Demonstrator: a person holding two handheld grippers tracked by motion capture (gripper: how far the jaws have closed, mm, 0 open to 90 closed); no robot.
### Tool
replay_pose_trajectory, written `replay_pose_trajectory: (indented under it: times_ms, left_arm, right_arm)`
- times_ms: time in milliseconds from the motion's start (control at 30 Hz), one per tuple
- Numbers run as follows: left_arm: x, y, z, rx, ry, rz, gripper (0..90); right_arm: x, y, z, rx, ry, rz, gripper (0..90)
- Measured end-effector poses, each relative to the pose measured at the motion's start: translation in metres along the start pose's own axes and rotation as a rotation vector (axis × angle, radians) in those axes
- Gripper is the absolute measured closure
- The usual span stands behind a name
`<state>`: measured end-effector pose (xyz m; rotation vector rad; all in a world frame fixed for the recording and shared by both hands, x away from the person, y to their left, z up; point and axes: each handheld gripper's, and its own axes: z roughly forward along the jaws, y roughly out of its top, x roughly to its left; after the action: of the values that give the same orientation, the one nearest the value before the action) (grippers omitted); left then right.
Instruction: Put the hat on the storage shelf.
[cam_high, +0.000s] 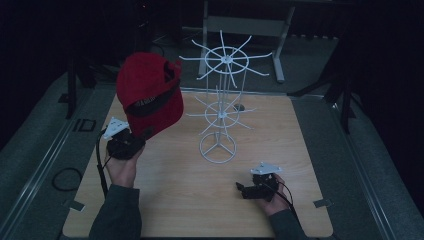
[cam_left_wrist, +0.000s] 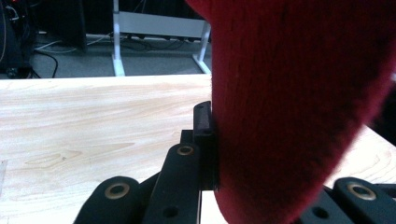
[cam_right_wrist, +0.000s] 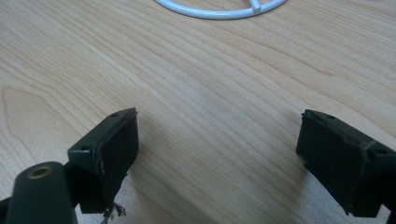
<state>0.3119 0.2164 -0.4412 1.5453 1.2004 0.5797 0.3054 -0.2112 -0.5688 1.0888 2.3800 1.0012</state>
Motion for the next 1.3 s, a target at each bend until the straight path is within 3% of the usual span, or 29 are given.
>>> replay_pose_trajectory:
  times_ms: [167, 633, 1300]
  left_arm:
    - [-0.002, 0.003, 0.000, -0.004, -0.028, -0.008, 85.6]
    - [-0.011, 0.017, -0.002, -0.036, -0.052, 0.002, 85.6]
    - [-0.017, 0.033, -0.008, -0.069, -0.059, 0.030, 85.6]
  right_arm:
    - [0.000, 0.000, 0.000, 0.000, 0.000, 0.001, 12.8]
    - [0.000, 0.000, 0.000, 0.001, 0.001, 0.001, 12.8]
    - [0.000, 0.000, 0.000, 0.000, 0.000, 0.002, 12.8]
